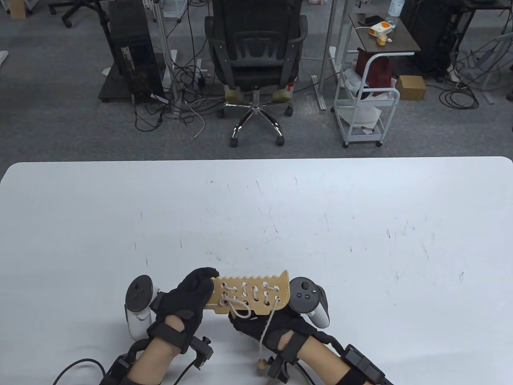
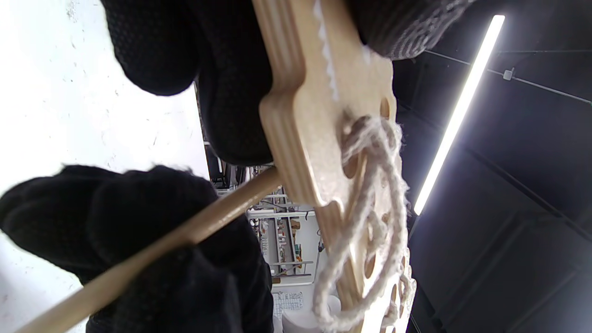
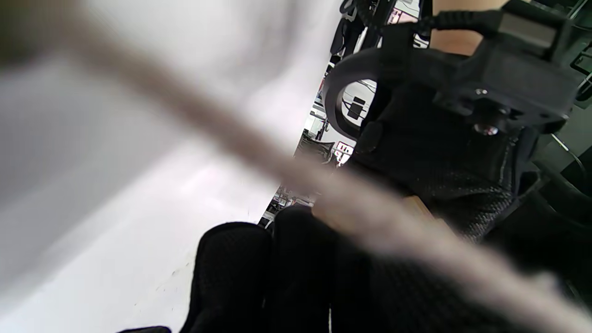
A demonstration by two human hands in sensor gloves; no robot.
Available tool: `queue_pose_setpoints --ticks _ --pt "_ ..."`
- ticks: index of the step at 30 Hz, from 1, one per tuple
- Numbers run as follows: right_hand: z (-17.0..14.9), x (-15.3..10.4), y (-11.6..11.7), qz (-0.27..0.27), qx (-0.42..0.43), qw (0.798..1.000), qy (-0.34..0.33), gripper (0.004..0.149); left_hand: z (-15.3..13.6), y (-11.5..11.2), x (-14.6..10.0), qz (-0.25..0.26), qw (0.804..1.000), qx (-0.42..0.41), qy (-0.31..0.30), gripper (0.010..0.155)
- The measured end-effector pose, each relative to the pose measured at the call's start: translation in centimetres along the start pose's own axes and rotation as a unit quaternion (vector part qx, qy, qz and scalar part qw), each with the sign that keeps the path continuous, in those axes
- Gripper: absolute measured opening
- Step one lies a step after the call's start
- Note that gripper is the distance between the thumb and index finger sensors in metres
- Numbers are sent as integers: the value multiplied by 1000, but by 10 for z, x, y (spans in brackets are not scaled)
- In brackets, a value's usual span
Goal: Thread rope through all holes on crocodile lacing toy
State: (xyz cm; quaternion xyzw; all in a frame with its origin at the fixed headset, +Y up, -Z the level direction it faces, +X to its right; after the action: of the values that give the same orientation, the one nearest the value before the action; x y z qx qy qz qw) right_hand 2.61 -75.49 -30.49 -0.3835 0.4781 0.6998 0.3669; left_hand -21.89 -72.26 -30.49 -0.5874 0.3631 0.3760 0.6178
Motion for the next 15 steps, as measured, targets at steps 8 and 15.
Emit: queue_pose_setpoints --ticks 8,15 --pt "-2 -1 -16 -43 22 999 8 40 -1 8 -1 18 1000 -4 1 52" --pt "-5 -2 -33 -82 39 996 18 40 -3 14 -2 33 999 -7 5 52"
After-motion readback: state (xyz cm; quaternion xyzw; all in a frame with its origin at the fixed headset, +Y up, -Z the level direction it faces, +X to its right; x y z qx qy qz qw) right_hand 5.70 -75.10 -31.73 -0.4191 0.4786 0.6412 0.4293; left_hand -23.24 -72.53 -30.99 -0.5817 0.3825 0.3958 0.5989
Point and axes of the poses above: the tracker on the back of each hand, its own z axis roughly to the thumb side, its own x axis roughly from the wrist to the fingertips, y = z × x, the point moved 1 cm from there along x, roughly from the wrist to the fingertips, and after that the axes turned 10 degrees about -z, right-handed, at the moved point
